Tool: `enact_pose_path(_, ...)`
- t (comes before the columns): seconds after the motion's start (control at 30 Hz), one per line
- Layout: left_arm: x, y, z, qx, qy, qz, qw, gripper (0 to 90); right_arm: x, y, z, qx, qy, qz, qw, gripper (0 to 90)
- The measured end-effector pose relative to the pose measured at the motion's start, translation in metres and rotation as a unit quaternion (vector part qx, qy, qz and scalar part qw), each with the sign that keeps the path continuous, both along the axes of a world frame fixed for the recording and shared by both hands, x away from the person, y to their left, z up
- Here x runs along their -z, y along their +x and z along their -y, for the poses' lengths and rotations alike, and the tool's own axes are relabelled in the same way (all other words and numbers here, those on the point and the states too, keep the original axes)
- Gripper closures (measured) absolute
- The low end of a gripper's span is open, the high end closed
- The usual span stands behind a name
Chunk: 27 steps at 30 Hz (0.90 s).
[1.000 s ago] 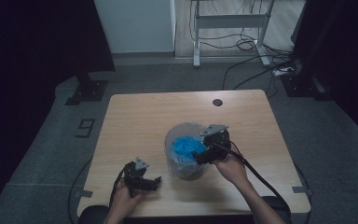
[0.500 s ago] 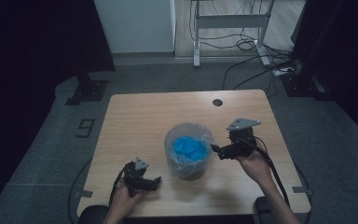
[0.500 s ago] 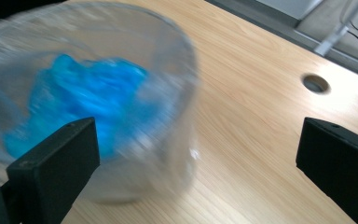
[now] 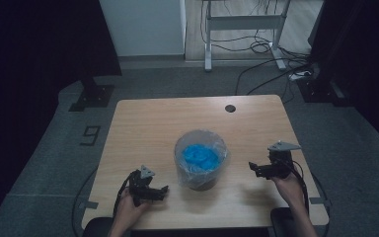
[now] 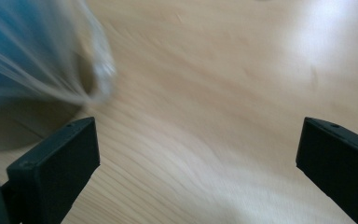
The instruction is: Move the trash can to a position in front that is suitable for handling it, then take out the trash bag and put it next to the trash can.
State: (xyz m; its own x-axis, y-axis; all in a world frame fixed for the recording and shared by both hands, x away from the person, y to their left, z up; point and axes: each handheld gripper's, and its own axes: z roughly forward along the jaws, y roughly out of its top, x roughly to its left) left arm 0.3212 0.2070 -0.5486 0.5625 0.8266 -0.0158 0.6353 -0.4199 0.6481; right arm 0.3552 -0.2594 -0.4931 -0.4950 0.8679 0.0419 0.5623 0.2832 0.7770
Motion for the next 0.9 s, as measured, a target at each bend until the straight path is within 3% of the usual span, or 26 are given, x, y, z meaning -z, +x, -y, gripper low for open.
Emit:
enact_pose_path(0.2, 0.0, 0.0, 0.0, 0.0, 0.0, 0.0, 1.0, 0.0, 0.037, 0.0, 0.011, 0.031, -0.015, -0.028, 0.999, 0.0)
enact_pose_path(0.43, 0.0, 0.0, 0.0, 0.0, 0.001, 0.0, 1.0, 0.0, 0.063, -0.006, 0.014, 0.041, -0.037, -0.041, 0.9976, 0.0)
enact_pose_path(0.47, 0.0, 0.0, 0.0, 0.0, 0.001, 0.0, 1.0, 0.0, 0.064, -0.008, 0.014, 0.041, -0.037, -0.033, 0.9979, 0.0)
enact_pose_path(0.7, 0.0, 0.0, 0.0, 0.004, 0.002, 0.0, 1.0, 0.0, 0.064, -0.008, 0.014, 0.043, -0.037, -0.033, 0.9978, 0.0)
enact_pose_path(0.9, -0.004, 0.0, 0.001, 0.012, 0.009, -0.013, 0.9998, 1.0, 0.064, -0.008, 0.014, 0.043, -0.038, -0.033, 0.9978, 0.0)
